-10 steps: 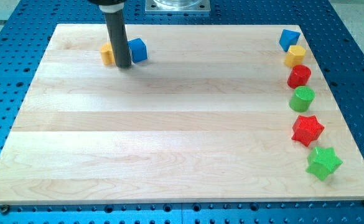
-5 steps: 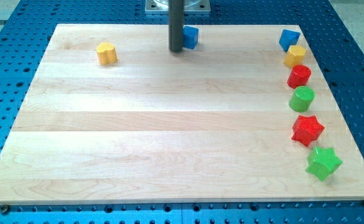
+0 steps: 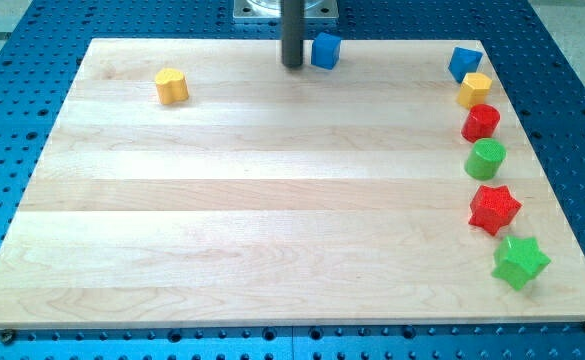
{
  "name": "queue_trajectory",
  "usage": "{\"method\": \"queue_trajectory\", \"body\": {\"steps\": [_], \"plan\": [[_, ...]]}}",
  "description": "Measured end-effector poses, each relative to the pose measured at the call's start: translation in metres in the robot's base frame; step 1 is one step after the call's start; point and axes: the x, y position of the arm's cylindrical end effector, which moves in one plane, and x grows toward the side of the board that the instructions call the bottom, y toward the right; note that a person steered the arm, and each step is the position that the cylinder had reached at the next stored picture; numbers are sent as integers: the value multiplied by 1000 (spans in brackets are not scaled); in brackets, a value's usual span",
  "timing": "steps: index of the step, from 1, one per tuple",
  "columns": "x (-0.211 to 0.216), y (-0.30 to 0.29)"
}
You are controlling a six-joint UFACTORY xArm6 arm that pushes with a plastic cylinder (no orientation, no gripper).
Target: Slide the blue cube to the top right side of the board
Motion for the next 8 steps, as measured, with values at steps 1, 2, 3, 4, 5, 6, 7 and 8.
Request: {"method": "queue_trajectory", "body": {"steps": [1, 2, 3, 4, 5, 6, 7, 8], "plan": [[0, 80], [-1, 45], [-38, 37], [-42, 66], [-44, 156], [-43, 189], [-27, 149], [7, 130]]}}
